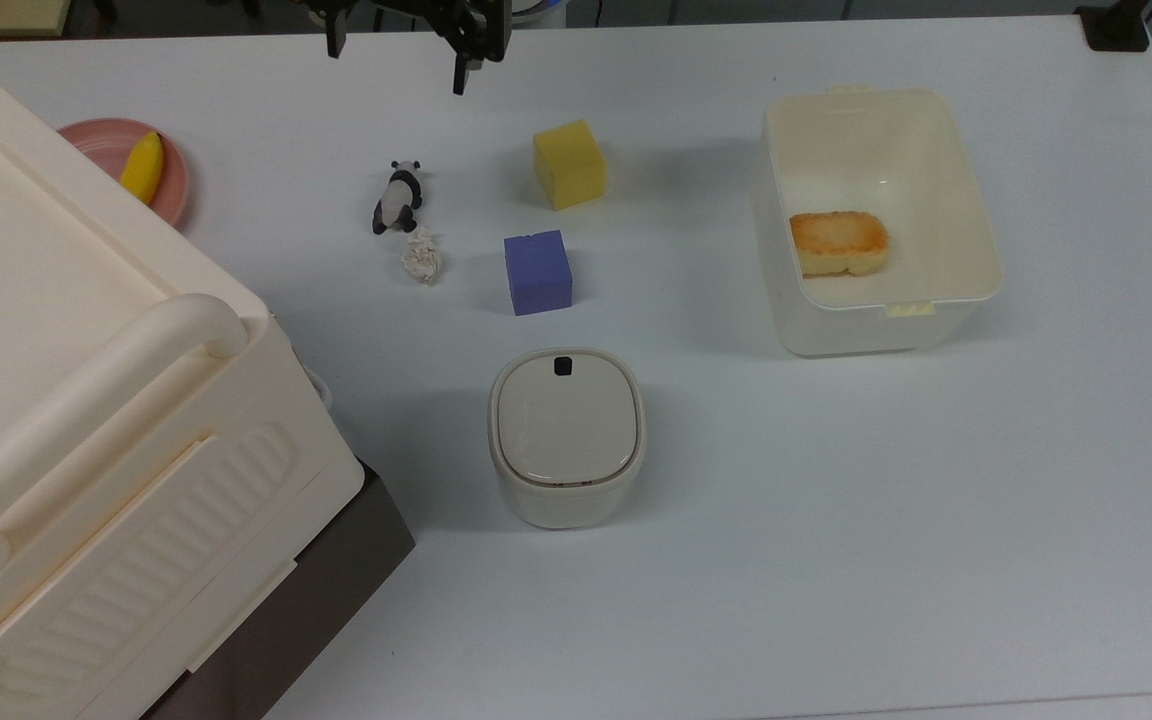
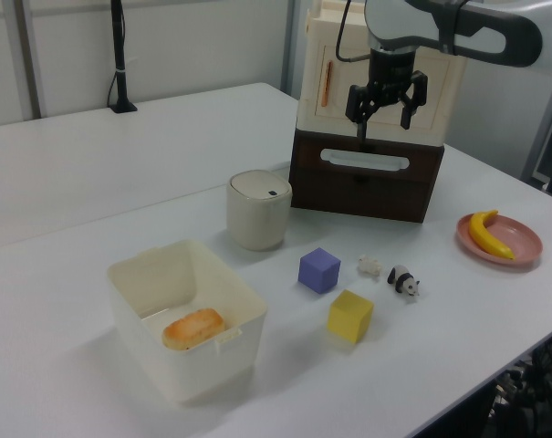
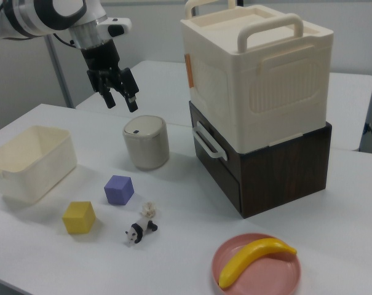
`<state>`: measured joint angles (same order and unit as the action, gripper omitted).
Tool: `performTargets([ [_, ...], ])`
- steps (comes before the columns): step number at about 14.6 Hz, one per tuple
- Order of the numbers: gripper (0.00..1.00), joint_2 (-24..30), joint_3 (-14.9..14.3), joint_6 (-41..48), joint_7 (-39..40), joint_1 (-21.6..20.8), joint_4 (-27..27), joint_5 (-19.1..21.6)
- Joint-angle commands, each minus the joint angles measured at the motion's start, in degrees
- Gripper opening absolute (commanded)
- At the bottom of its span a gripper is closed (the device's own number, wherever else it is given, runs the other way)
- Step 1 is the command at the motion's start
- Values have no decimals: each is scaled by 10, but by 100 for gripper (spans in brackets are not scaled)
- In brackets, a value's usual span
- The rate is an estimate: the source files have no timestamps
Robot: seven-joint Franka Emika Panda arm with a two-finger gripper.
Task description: Put the bread in the basket
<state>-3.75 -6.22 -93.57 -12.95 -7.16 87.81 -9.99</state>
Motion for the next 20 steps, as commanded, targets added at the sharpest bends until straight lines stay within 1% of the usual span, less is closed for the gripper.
performTargets([
  [1, 100, 12, -1, -13, -7, -1, 9, -9],
  [12, 100, 8, -1, -14, -10, -6, 12, -11],
  [14, 100, 8, 0, -14, -8, -4, 11, -3],
  [15, 100, 8, 0, -14, -8, -1, 8, 5],
  [17, 100, 11, -8, -15, 1, 3, 5, 41],
  [19, 100, 15, -10, -14, 34, 10, 5, 71],
  [20, 100, 16, -11, -14, 55, 17, 6, 94],
])
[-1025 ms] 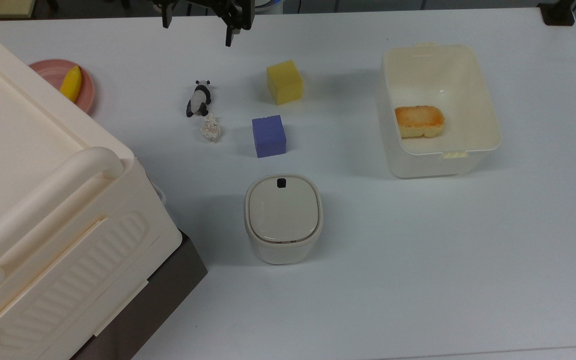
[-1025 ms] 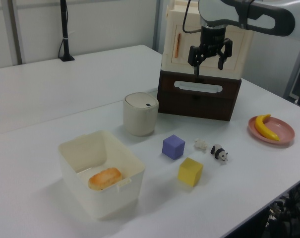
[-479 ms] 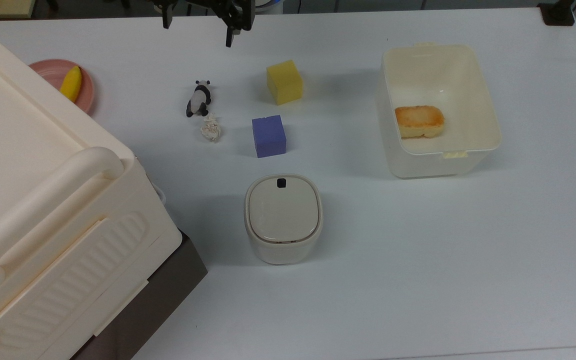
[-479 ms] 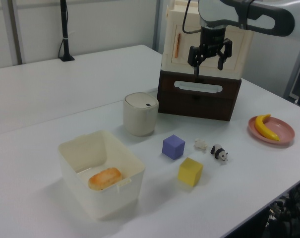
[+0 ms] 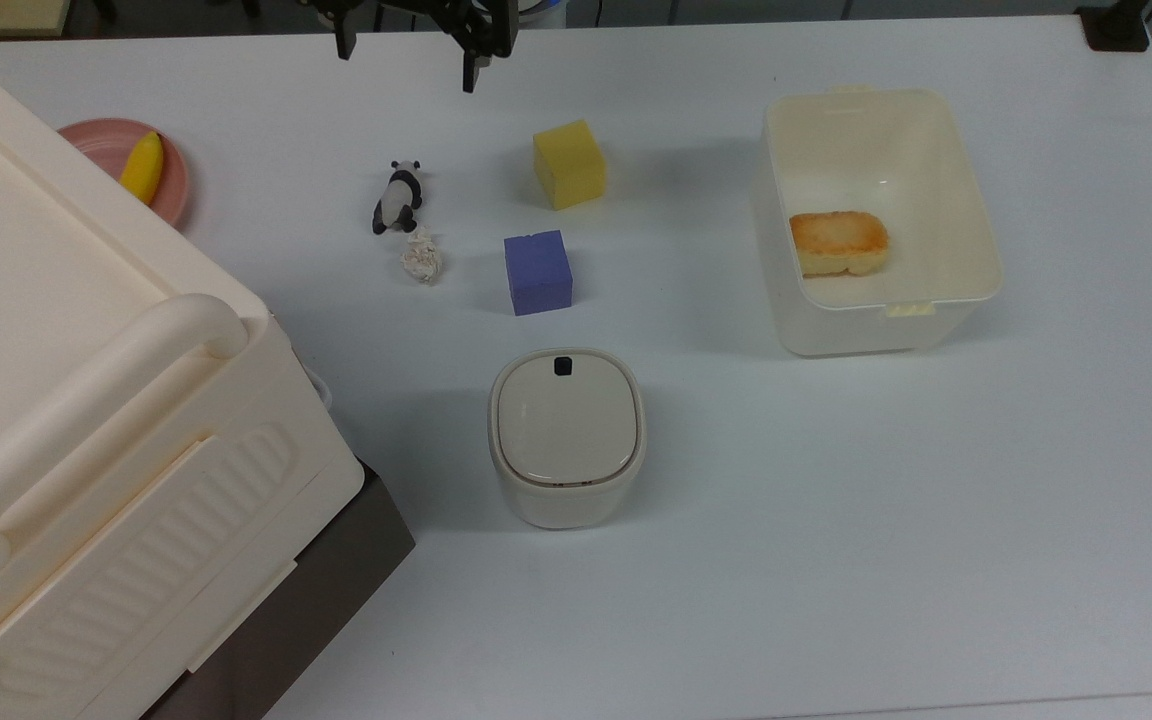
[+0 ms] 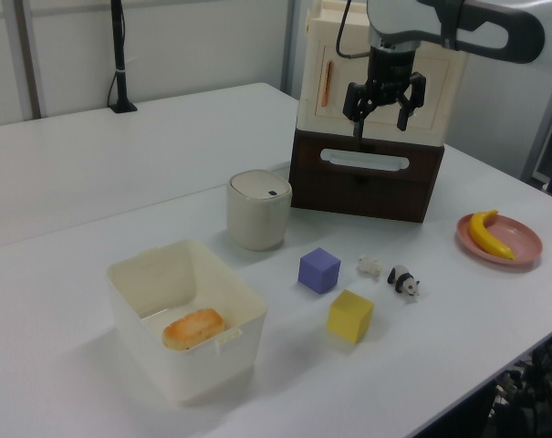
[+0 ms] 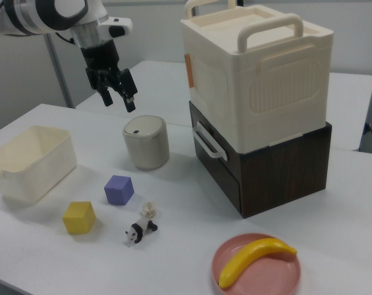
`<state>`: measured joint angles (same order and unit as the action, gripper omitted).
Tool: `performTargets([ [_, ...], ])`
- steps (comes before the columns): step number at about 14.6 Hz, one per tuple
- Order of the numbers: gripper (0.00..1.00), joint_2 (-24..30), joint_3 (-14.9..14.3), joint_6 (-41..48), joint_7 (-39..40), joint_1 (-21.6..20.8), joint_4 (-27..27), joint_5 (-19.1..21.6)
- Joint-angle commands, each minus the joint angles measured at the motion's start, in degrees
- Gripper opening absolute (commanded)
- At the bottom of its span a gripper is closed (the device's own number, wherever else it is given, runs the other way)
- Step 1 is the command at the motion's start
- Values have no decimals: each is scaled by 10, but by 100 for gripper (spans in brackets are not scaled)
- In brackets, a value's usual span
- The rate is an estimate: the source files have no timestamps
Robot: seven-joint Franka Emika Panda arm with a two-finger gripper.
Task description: Put the bread in the basket
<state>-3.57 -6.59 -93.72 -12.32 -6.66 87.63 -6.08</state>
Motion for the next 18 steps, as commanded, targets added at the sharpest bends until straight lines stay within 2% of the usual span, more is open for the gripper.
performTargets([
  [1, 100, 18, -10, -13, 73, 19, 8, 77],
  [2, 100, 24, -10, -13, 90, 20, 9, 90],
  [18, 100, 28, -7, -8, 80, 13, 8, 92],
])
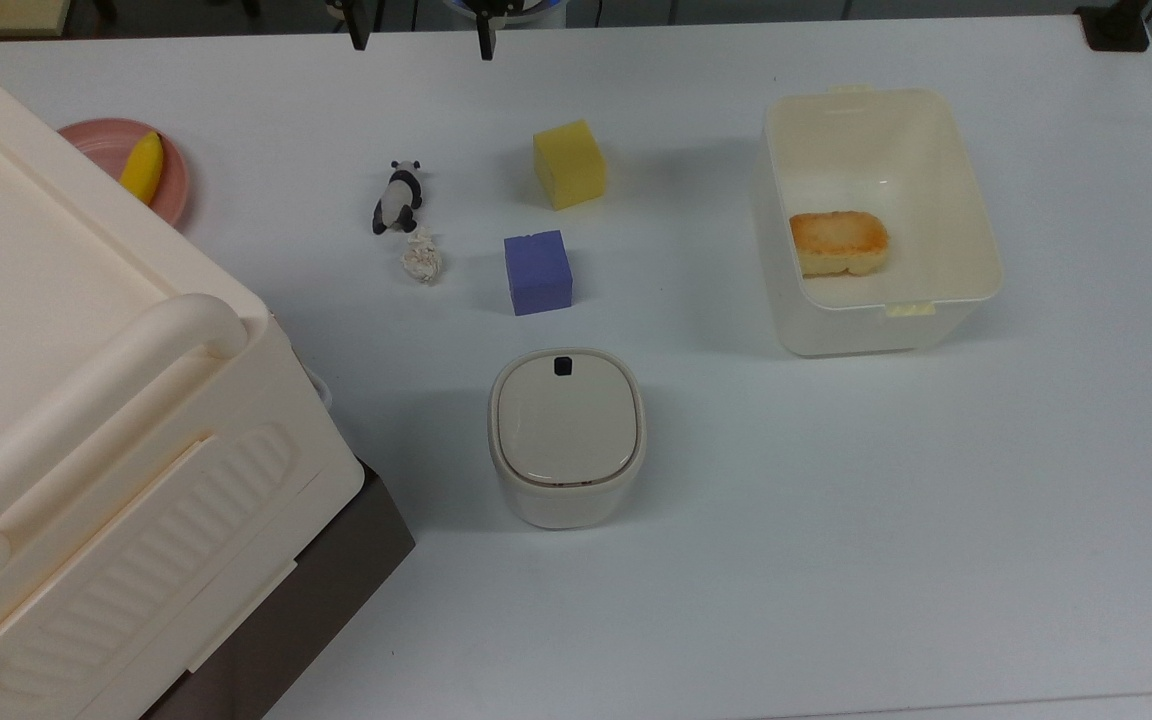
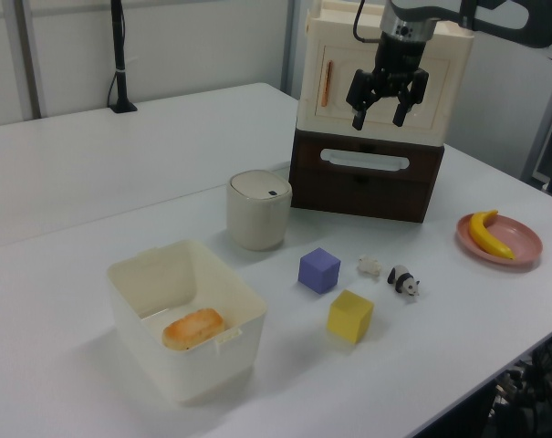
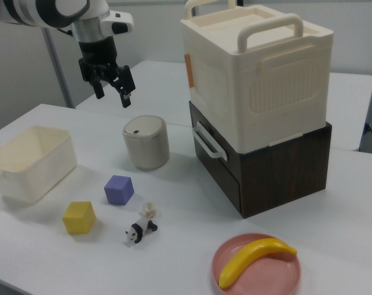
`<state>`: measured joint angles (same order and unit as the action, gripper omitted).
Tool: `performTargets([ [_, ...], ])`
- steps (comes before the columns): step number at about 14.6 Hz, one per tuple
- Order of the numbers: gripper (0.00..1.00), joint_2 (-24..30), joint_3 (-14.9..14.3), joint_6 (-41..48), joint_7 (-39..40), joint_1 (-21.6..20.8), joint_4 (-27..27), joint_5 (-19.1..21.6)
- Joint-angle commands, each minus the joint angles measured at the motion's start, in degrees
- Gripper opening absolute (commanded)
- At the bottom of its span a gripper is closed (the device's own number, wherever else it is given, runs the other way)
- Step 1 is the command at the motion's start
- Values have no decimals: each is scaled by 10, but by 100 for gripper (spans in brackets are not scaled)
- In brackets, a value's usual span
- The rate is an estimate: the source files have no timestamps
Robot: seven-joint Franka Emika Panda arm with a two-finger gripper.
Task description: Put the bread in the basket
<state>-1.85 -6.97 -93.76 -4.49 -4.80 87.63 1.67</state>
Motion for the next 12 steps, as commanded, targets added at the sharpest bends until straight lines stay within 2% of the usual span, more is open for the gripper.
performTargets([
  [1, 100, 11, -3, -6, 2, -5, 7, 14],
  [12, 100, 15, 0, 9, 25, -16, 12, 10],
])
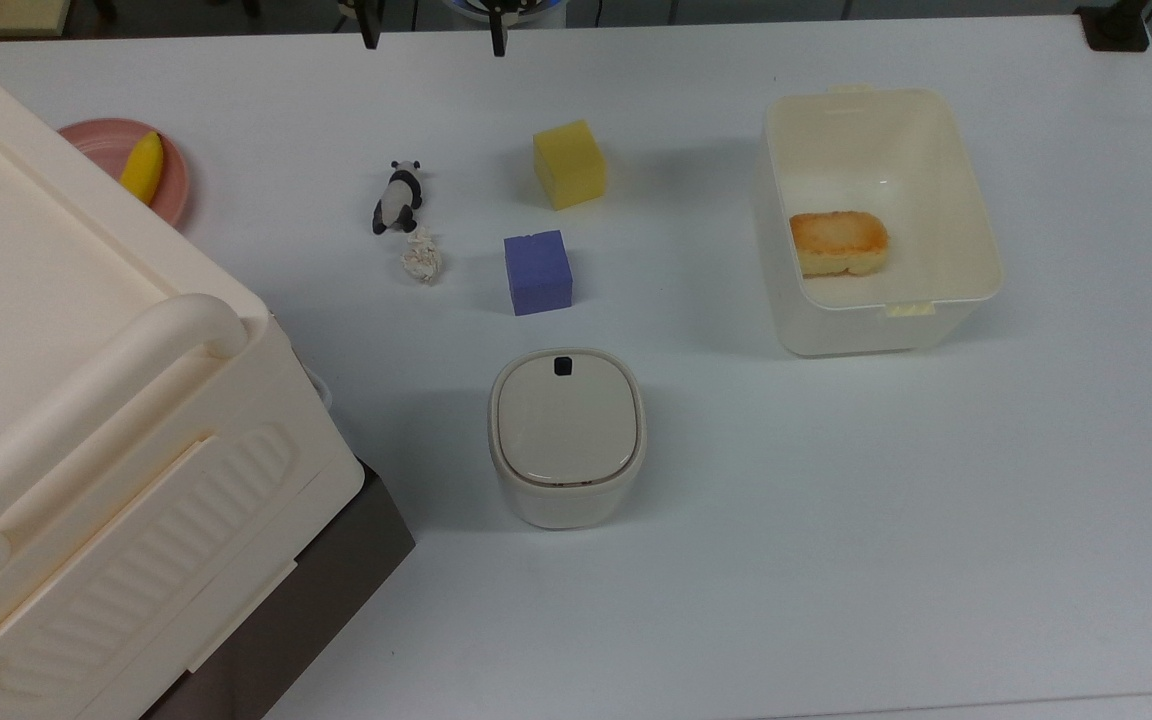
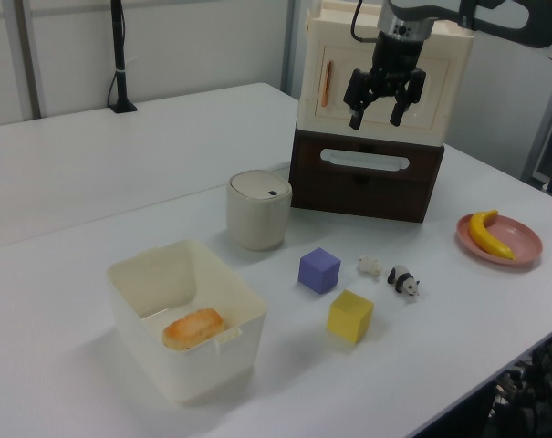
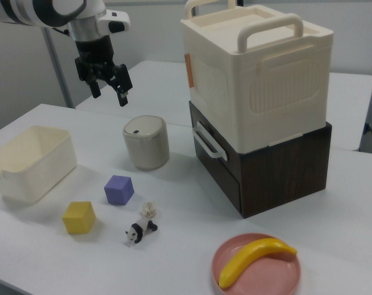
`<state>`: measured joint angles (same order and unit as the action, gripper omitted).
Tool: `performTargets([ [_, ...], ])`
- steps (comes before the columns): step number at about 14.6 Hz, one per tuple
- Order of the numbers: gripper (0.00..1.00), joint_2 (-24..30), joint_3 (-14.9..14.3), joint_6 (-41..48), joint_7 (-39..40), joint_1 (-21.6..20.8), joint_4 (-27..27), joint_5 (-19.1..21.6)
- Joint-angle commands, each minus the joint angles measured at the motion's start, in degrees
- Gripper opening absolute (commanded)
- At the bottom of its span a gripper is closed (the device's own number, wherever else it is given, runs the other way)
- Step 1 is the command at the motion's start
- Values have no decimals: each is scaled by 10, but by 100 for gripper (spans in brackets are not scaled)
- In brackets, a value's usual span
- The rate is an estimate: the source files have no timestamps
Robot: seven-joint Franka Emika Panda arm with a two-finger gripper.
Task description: Put the bread in the basket
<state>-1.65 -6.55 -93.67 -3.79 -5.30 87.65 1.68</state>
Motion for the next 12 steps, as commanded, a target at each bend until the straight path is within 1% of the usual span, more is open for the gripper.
performTargets([
  [1, 100, 12, -4, 9, 37, -14, 12, 8],
  [6, 100, 11, -5, 50, 98, -23, 12, 0],
  [9, 100, 12, -5, 53, 97, -25, 13, -4],
  [12, 100, 15, -5, 47, 78, -25, 13, -4],
])
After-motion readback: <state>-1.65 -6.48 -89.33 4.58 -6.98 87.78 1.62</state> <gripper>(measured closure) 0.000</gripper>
